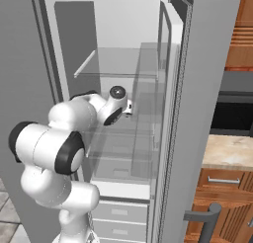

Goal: Retrieve the sausage and cheese from the fridge and place them on the cutting board on the counter.

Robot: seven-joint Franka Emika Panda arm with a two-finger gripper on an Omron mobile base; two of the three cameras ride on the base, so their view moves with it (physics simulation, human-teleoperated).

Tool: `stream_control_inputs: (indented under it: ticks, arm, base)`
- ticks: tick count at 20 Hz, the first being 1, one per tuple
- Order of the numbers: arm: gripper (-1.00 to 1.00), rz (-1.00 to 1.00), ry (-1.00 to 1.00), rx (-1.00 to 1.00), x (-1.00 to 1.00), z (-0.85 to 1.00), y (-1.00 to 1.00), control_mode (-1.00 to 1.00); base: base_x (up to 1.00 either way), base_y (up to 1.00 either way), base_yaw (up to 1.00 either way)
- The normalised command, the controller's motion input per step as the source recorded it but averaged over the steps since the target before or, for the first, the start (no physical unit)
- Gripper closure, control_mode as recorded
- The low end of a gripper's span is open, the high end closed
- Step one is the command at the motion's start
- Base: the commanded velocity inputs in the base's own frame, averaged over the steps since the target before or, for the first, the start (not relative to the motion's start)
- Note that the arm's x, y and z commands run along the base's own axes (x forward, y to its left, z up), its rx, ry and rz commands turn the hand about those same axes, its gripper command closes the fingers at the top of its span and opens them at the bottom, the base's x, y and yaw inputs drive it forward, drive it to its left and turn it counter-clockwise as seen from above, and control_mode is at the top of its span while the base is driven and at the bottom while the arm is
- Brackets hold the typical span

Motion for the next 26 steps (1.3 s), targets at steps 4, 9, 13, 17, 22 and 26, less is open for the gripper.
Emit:
stream_control_inputs:
  ticks: [4,9,13,17,22,26]
  arm:
    - [1.0,0.0,0.0,0.0,0.03,-0.42,0.01,-1.0]
    - [1.0,0.0,0.0,0.0,0.0,-0.64,0.18,-1.0]
    - [1.0,0.0,-0.02,-0.04,-0.02,-0.4,0.09,-1.0]
    - [1.0,0.0,-0.03,-0.05,-0.13,-0.13,0.0,-1.0]
    - [1.0,0.0,-0.04,-0.01,-0.39,-0.1,-0.01,-1.0]
    - [1.0,0.0,-0.13,0.0,-0.91,0.1,-0.25,-1.0]
  base:
    - [0.0,0.0,0.0]
    - [0.0,0.0,0.0]
    - [0.0,0.0,0.0]
    - [0.0,0.0,0.0]
    - [0.0,0.0,0.0]
    - [0.0,0.0,0.0]
